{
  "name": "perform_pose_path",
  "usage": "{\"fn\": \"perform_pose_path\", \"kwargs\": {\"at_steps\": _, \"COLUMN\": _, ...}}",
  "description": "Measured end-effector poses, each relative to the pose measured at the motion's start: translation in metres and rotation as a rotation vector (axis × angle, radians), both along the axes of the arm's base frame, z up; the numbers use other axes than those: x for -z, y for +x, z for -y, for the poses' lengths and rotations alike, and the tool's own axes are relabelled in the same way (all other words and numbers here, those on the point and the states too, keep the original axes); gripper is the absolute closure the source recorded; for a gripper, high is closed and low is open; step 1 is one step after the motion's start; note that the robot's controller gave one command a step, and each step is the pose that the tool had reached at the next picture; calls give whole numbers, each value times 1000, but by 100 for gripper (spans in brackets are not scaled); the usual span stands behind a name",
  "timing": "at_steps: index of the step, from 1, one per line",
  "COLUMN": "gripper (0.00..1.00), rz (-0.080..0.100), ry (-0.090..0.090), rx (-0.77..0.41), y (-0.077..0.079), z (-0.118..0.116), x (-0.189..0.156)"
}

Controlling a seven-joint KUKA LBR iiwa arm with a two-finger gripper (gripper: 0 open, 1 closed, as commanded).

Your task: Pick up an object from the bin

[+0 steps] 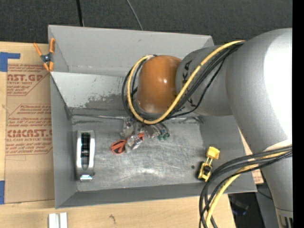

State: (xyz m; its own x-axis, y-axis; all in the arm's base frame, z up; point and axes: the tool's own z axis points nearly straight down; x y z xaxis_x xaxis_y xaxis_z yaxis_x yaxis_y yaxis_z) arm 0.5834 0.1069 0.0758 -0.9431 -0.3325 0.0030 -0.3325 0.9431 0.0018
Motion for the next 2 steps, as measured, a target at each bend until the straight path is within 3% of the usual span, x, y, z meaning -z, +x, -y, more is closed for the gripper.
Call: {"fn": "perform_pose_path", "kwargs": {"at_steps": 2, "gripper": 100, "rz": 0, "ry": 0, "rx": 0, "y": -1, "z": 0, "x": -3}}
